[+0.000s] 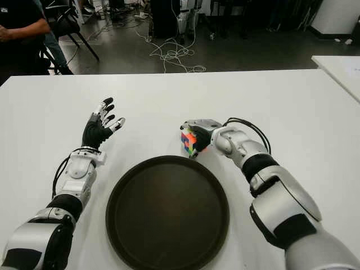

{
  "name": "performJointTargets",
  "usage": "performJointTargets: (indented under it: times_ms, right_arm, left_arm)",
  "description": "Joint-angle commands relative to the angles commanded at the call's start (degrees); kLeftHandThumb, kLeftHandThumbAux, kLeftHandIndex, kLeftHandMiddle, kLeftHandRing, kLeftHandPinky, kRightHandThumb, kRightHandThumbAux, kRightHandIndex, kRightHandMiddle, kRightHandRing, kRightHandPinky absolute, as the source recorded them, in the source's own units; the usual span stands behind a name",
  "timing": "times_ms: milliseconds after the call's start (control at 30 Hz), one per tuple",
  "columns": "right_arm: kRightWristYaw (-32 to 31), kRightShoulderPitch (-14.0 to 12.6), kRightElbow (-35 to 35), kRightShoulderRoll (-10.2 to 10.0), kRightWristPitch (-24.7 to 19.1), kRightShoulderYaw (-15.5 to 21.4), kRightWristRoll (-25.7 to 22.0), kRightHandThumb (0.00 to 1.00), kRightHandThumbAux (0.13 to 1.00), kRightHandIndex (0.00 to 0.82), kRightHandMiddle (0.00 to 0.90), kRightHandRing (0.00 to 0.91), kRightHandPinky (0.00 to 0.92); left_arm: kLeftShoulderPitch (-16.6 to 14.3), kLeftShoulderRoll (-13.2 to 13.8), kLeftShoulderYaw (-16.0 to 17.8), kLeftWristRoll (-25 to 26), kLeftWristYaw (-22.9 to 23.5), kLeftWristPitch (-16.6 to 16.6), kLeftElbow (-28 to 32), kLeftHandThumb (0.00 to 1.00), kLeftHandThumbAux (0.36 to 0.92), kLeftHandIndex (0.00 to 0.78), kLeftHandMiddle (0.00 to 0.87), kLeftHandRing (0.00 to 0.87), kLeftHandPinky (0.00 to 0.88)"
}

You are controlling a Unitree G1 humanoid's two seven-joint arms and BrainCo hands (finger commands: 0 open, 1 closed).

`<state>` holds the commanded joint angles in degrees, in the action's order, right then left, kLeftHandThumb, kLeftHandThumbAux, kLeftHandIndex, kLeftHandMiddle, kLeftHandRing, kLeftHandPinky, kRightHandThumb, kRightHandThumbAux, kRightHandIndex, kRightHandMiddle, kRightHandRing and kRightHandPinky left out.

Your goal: Pick up the Rubik's Cube and put it in the plate

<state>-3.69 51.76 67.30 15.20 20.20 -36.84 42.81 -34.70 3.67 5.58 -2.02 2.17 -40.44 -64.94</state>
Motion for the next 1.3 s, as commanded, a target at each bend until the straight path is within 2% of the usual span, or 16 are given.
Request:
performJointTargets:
  times_ms: [300, 433, 467, 500, 567, 600, 633, 667, 767, 967, 1300]
  right_arm:
    - [3.5, 0.2, 1.0, 0.0, 0.0, -0.8, 1.2, 0.000, 0.817, 0.136, 0.167, 0.181, 0.182]
    - [4.6, 0.3, 1.5, 0.0, 0.2, -1.0, 1.1, 0.000, 0.861, 0.211, 0.278, 0.293, 0.310]
    - [4.9, 0.3, 1.5, 0.0, 0.2, -1.0, 1.1, 0.015, 0.882, 0.245, 0.348, 0.352, 0.361]
    - [5.1, 0.4, 1.6, 0.0, 0.2, -1.0, 1.0, 0.021, 0.890, 0.258, 0.374, 0.373, 0.379]
    - [5.5, 0.5, 1.7, 0.0, 0.2, -1.0, 0.9, 0.058, 0.904, 0.301, 0.433, 0.420, 0.423]
    - [5.7, 0.5, 1.6, 0.1, 0.1, -1.0, 0.9, 0.282, 0.846, 0.341, 0.463, 0.443, 0.442]
    - [5.9, 0.6, 1.5, 0.1, 0.2, -1.0, 0.9, 0.426, 0.808, 0.367, 0.483, 0.459, 0.455]
    - [6.0, 0.6, 1.4, 0.2, 0.2, -1.0, 0.9, 0.520, 0.783, 0.385, 0.500, 0.473, 0.465]
    - [7.3, 0.4, 1.3, 0.2, 0.4, -0.9, 0.9, 0.633, 0.753, 0.406, 0.519, 0.501, 0.472]
    - [10.8, 0.0, 1.3, 0.2, 0.4, -0.6, 0.8, 0.685, 0.739, 0.415, 0.529, 0.531, 0.490]
    - [13.6, 0.1, 1.6, 0.0, -0.1, -0.8, 0.9, 0.691, 0.738, 0.414, 0.525, 0.540, 0.510]
  left_arm:
    - [0.0, 0.1, 0.2, 0.2, 0.4, 0.2, 0.1, 0.000, 0.780, 0.026, 0.043, 0.007, 0.000]
    - [0.0, 0.1, 0.2, 0.1, 0.1, 0.3, 0.1, 0.000, 0.776, 0.027, 0.046, 0.013, 0.000]
    - [0.0, 0.1, 0.2, 0.0, 0.1, 0.3, 0.1, 0.000, 0.773, 0.027, 0.047, 0.013, 0.000]
    - [0.1, 0.1, 0.2, 0.0, 0.1, 0.3, 0.2, 0.000, 0.772, 0.027, 0.047, 0.014, 0.000]
    - [0.0, 0.1, 0.2, 0.1, 0.2, 0.4, 0.2, 0.000, 0.769, 0.028, 0.048, 0.013, 0.000]
    - [0.0, 0.1, 0.2, 0.1, 0.2, 0.4, 0.2, 0.000, 0.766, 0.026, 0.045, 0.009, 0.000]
    - [0.0, 0.1, 0.2, 0.2, 0.2, 0.4, 0.2, 0.000, 0.764, 0.025, 0.043, 0.006, 0.000]
    - [0.0, 0.0, 0.2, 0.2, 0.2, 0.4, 0.2, 0.000, 0.764, 0.023, 0.040, 0.005, 0.000]
    - [0.0, 0.0, 0.3, 0.3, 0.1, 0.2, 0.1, 0.000, 0.777, 0.026, 0.048, 0.014, 0.000]
    - [-0.1, 0.0, 0.3, 0.1, -0.4, -0.2, 0.0, 0.000, 0.796, 0.030, 0.058, 0.026, 0.003]
    - [0.1, -0.2, 0.3, -0.1, -0.9, -0.3, 0.2, 0.000, 0.789, 0.036, 0.064, 0.027, 0.000]
